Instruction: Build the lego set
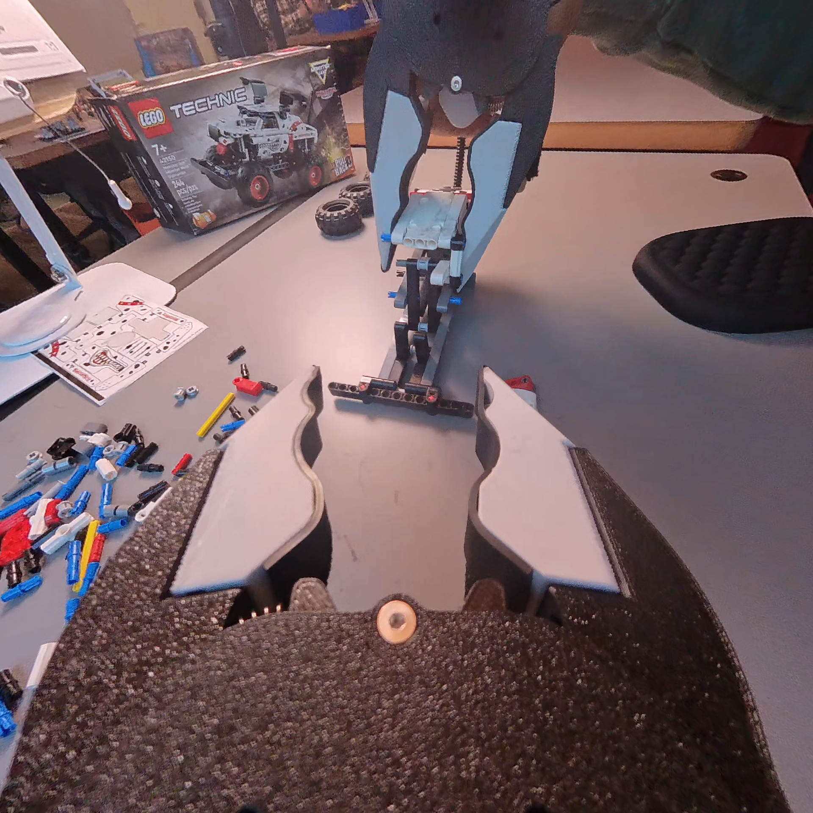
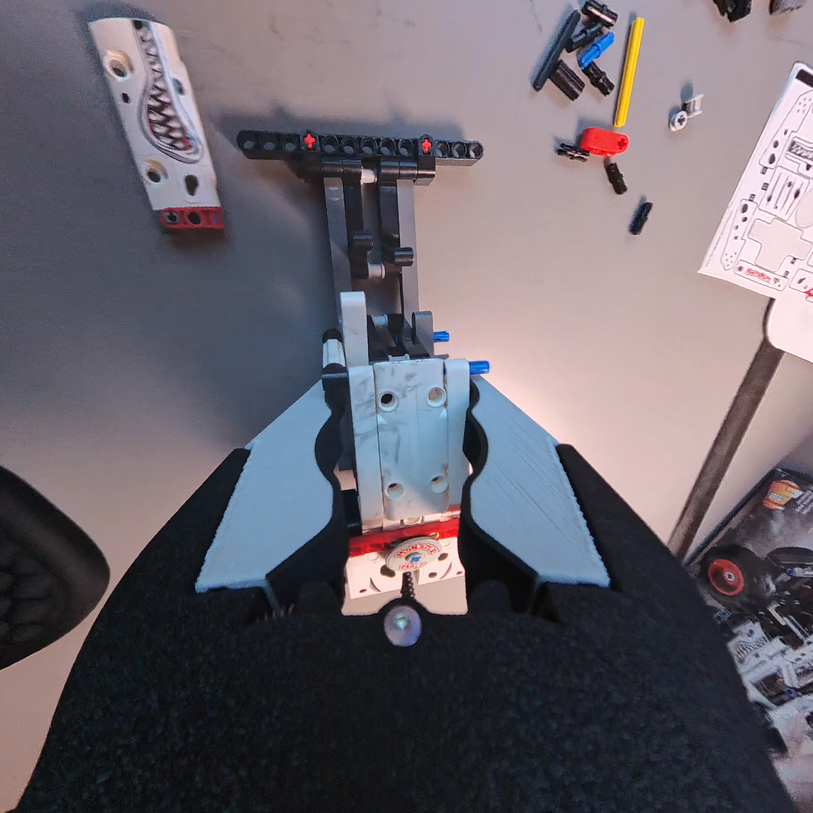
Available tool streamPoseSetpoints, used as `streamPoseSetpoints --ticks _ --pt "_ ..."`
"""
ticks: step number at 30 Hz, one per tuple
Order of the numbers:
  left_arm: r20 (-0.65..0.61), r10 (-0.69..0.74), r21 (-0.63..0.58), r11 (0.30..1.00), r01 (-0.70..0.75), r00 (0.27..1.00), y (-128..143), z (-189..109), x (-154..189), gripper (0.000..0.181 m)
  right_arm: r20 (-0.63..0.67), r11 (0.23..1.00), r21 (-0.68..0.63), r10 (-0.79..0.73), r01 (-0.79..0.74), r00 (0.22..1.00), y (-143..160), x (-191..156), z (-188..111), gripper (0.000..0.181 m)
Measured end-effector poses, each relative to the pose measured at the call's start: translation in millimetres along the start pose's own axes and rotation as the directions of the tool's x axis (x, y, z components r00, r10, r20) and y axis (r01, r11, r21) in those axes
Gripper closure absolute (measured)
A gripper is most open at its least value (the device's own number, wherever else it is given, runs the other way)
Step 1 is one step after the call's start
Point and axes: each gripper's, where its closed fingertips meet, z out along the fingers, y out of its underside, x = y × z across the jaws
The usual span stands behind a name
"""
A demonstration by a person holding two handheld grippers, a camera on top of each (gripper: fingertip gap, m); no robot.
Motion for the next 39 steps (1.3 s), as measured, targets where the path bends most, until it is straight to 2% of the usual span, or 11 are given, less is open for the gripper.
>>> streamPoseSetpoints --ticks 3,6,12,19,24,27,30,33,34,36,39 --pt "-0.016 -0.001 0.010 1.000 0.002 1.000 -5 -2 2 0.112 0.100 1.000 0.015 -0.019 0.018 0.995 -3 -25 -6 0.133" --pt "-0.096 -0.045 0.017 0.999 0.047 0.994 -7 -2 11 0.110 0.161 0.999 0.027 -0.044 0.040 0.986 -9 -37 -9 0.135" --pt "-0.161 0.041 -0.129 0.990 -0.063 0.986 24 7 29 0.111 0.420 0.994 0.084 0.024 -0.066 0.907 -29 -37 -10 0.136" --pt "-0.190 0.076 -0.194 0.974 -0.113 0.979 36 10 36 0.110 0.645 0.979 0.089 0.086 -0.186 0.759 -47 -29 -12 0.135" --pt "-0.248 0.101 -0.203 0.967 -0.154 0.963 41 7 44 0.110 0.801 0.965 0.053 0.112 -0.257 0.588 -50 -30 -16 0.136" --pt "-0.227 0.204 -0.234 0.938 -0.257 0.952 50 8 42 0.124 0.884 0.953 0.059 0.088 -0.296 0.460 -60 -39 -18 0.136" --pt "-0.210 0.287 -0.259 0.905 -0.336 0.935 58 9 37 0.157 0.923 0.947 0.052 0.075 -0.317 0.378 -70 -47 -17 0.135" --pt "-0.227 0.237 -0.259 0.920 -0.293 0.945 57 6 36 0.161 0.901 0.939 0.087 0.067 -0.332 0.428 -72 -36 -10 0.121" --pt "-0.234 0.215 -0.255 0.927 -0.273 0.948 56 5 36 0.164 0.879 0.924 0.130 0.060 -0.359 0.473 -75 -27 -10 0.115" --pt "-0.258 0.172 -0.242 0.941 -0.236 0.951 53 3 39 0.166 0.823 0.888 0.225 0.046 -0.401 0.566 -81 -4 -16 0.115" --pt "-0.281 0.141 -0.251 0.944 -0.215 0.949 54 2 41 0.166 0.656 0.775 0.471 0.011 -0.421 0.755 -99 32 -46 0.115"
